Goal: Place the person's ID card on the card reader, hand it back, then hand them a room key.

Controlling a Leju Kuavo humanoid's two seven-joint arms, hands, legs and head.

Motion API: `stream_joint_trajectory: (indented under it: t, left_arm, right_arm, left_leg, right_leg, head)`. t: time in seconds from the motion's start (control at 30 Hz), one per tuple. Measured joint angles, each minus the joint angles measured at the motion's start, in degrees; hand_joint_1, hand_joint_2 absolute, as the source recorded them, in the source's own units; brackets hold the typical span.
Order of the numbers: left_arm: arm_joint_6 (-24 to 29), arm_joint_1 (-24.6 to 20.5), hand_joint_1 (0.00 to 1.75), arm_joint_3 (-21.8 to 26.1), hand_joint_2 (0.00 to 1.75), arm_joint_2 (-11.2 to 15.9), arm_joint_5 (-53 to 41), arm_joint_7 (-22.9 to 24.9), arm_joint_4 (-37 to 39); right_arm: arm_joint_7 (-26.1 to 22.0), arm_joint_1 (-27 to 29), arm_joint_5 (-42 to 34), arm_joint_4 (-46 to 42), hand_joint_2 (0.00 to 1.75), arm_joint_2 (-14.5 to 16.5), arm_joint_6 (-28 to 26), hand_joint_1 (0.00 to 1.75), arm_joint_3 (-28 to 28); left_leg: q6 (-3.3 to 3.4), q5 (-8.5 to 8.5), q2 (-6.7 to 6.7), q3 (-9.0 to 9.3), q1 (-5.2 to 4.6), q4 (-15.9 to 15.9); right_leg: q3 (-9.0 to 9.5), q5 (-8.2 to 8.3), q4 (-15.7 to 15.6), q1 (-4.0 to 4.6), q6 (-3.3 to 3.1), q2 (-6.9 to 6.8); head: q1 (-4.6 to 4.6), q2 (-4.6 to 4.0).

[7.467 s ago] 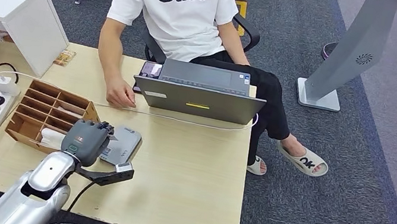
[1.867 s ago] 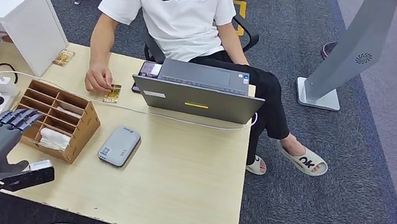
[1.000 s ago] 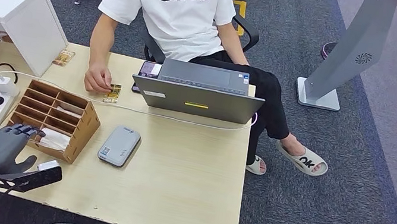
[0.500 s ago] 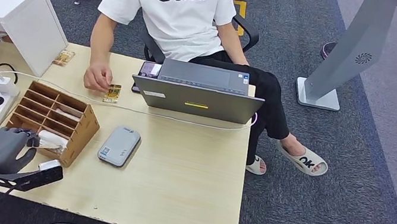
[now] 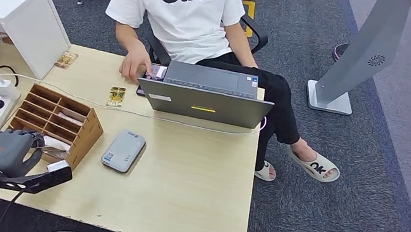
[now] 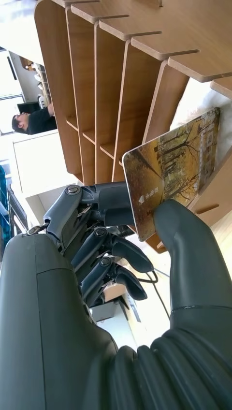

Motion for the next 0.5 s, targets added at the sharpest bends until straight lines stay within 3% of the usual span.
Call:
stream_joint_trajectory:
  t: [0.17, 0.5]
  left_arm:
    - [1.33, -0.03, 1.75, 0.32, 1.75, -0.73, -1.03, -0.46, 0.33]
    - [11.13, 0.15, 1.75, 3.18, 1.75, -4.91, -2.99, -2.60, -3.10]
  right_arm:
    - [-0.07, 0.00, -0.02, 0.00, 1.75, 0.00, 0.00, 0.00, 0.00]
    - [-0.03, 0.01, -0.02, 0.00, 1.75, 0.00, -0.09, 0.00, 0.00]
  left_leg:
    - [0.00, 0.00, 0.00, 0.00, 0.00, 0.00]
    - [0.00, 0.00, -0.02, -0.01, 0.00, 0.01]
  right_leg:
    - [0.00, 0.00, 0.00, 0.00, 0.00, 0.00]
    - [0.00, 0.01, 0.00, 0.00, 0.01, -0.01]
  head:
    - [0.00, 0.00]
    - [0.01, 0.00]
